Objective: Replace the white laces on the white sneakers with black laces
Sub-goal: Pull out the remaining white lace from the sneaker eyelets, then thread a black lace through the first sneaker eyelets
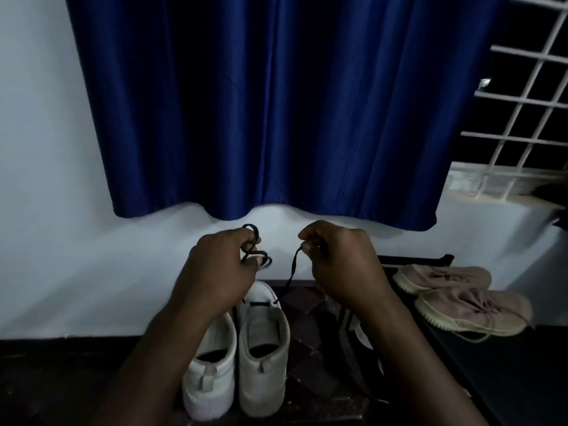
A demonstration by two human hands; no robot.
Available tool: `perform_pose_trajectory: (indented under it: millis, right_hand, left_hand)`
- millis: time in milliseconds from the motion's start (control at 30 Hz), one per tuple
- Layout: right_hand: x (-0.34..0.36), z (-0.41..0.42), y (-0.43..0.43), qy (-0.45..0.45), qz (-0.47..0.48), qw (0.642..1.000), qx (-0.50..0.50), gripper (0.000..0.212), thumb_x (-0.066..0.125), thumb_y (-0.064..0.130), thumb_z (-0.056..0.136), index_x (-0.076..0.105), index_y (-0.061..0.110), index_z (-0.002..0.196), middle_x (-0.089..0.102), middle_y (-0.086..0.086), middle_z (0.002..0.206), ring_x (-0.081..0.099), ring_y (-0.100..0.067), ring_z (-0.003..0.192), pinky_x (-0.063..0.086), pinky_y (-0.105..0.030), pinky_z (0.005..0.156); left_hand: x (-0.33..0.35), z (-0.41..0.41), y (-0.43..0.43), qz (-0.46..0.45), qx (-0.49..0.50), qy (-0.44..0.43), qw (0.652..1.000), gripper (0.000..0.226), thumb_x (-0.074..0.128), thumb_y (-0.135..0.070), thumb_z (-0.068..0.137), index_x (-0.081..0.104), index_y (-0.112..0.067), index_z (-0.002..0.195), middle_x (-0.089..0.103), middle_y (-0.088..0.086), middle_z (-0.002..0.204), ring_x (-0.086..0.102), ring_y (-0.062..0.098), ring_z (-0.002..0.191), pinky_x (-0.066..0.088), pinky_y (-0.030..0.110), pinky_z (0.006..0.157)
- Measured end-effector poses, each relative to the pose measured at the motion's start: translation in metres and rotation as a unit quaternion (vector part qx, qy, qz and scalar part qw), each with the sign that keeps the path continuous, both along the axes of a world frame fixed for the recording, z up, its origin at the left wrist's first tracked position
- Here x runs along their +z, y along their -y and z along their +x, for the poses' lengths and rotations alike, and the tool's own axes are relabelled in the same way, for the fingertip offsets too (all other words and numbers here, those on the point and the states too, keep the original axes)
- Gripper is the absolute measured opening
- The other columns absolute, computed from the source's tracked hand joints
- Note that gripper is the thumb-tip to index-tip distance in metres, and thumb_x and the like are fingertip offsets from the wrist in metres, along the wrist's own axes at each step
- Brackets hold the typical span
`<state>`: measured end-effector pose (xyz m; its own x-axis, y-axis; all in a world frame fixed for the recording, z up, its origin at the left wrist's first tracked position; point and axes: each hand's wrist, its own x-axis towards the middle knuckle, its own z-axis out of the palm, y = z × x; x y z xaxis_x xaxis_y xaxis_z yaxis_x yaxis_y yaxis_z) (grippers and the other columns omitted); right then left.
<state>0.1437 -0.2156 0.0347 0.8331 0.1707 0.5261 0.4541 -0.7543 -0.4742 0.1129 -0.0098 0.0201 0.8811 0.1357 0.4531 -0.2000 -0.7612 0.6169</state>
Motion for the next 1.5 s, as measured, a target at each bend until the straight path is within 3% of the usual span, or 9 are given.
perform_pose_trajectory:
  millis: [133, 267, 467, 600, 733, 833, 1000, 1233, 1500]
  right_hand:
    - [0.037, 0.007, -0.011, -0.02, -0.044, 0.997, 0.058, 0.045, 0.056, -0.003, 0.091, 0.071, 0.031, 0.118, 0.075, 0.013, 0.099, 0.071, -0.005, 0.087, 0.062, -0.035, 0.083]
    - [0.077, 0.004, -0.016, 0.014, -0.046, 0.995, 0.088, 0.052, 0.056, -0.007, 0.089, 0.065, 0.031, 0.122, 0.07, 0.012, 0.101, 0.067, -0.006, 0.088, 0.062, -0.035, 0.081]
    - [0.138, -0.01, -0.011, 0.023, 0.087, 0.988, 0.128, 0.033, 0.064, -0.004, 0.092, 0.064, 0.022, 0.112, 0.07, 0.004, 0.083, 0.067, -0.007, 0.076, 0.059, -0.027, 0.071]
    - [0.183, -0.012, -0.008, -0.017, 0.186, 0.973, 0.135, 0.016, 0.075, 0.007, 0.092, 0.068, 0.017, 0.103, 0.069, 0.005, 0.074, 0.066, -0.009, 0.065, 0.058, -0.033, 0.063]
    - [0.229, -0.016, -0.006, -0.059, 0.304, 0.932, 0.189, 0.012, 0.073, 0.001, 0.092, 0.067, 0.007, 0.101, 0.066, -0.003, 0.073, 0.062, -0.009, 0.058, 0.042, -0.02, 0.05]
    - [0.253, -0.015, -0.005, -0.085, 0.341, 0.914, 0.204, 0.011, 0.07, -0.001, 0.093, 0.067, 0.009, 0.097, 0.07, -0.005, 0.08, 0.066, -0.012, 0.065, 0.044, -0.021, 0.053]
    - [0.273, -0.017, -0.005, -0.127, 0.393, 0.881, 0.232, 0.014, 0.059, -0.003, 0.099, 0.067, 0.008, 0.098, 0.074, -0.008, 0.086, 0.072, -0.014, 0.073, 0.05, -0.018, 0.055]
    - [0.305, -0.018, -0.002, -0.13, 0.51, 0.796, 0.299, 0.019, 0.05, 0.001, 0.1, 0.068, 0.005, 0.104, 0.075, -0.011, 0.091, 0.073, -0.022, 0.083, 0.056, -0.023, 0.07]
    - [0.333, -0.028, -0.011, -0.102, 0.516, 0.783, 0.333, 0.035, 0.039, -0.01, 0.097, 0.067, -0.002, 0.116, 0.078, -0.018, 0.109, 0.075, -0.031, 0.102, 0.06, -0.027, 0.076]
  left_hand:
    - [0.031, -0.003, 0.005, -0.037, -0.037, -0.016, 0.998, 0.04, 0.081, -0.027, 0.085, 0.069, -0.031, 0.124, 0.072, -0.012, 0.094, 0.068, 0.011, 0.08, 0.056, 0.032, 0.085]
    - [0.073, -0.005, 0.011, -0.055, -0.073, 0.006, 0.996, 0.027, 0.073, -0.028, 0.093, 0.07, -0.033, 0.12, 0.073, -0.008, 0.079, 0.067, 0.005, 0.071, 0.056, 0.032, 0.074]
    - [0.154, -0.004, 0.012, -0.127, -0.137, 0.073, 0.98, 0.027, 0.068, -0.012, 0.096, 0.074, -0.024, 0.119, 0.072, -0.018, 0.121, 0.068, 0.001, 0.107, 0.057, 0.033, 0.095]
    - [0.203, -0.002, 0.015, -0.101, -0.146, 0.09, 0.98, 0.031, 0.064, -0.006, 0.097, 0.072, -0.02, 0.124, 0.074, -0.011, 0.119, 0.071, 0.001, 0.092, 0.058, 0.022, 0.073]
    - [0.238, -0.005, 0.016, -0.061, -0.131, 0.092, 0.985, 0.011, 0.07, -0.021, 0.096, 0.076, -0.023, 0.105, 0.075, -0.01, 0.103, 0.074, 0.01, 0.079, 0.064, 0.036, 0.073]
    - [0.261, -0.007, 0.018, -0.102, -0.127, 0.09, 0.983, 0.007, 0.071, -0.024, 0.096, 0.077, -0.021, 0.097, 0.075, -0.009, 0.088, 0.075, 0.012, 0.069, 0.063, 0.033, 0.064]
    - [0.294, -0.011, 0.018, -0.192, -0.128, 0.075, 0.97, 0.01, 0.071, -0.025, 0.096, 0.077, -0.018, 0.096, 0.079, -0.004, 0.09, 0.076, 0.015, 0.073, 0.057, 0.024, 0.059]
    - [0.33, -0.027, 0.019, -0.177, -0.159, 0.118, 0.964, 0.01, 0.065, -0.017, 0.1, 0.075, -0.017, 0.099, 0.079, -0.002, 0.09, 0.077, 0.019, 0.076, 0.057, 0.025, 0.061]
    - [0.344, -0.032, 0.019, -0.158, -0.156, 0.169, 0.96, 0.021, 0.059, -0.012, 0.103, 0.069, -0.022, 0.119, 0.077, -0.006, 0.101, 0.076, 0.019, 0.065, 0.057, 0.026, 0.055]
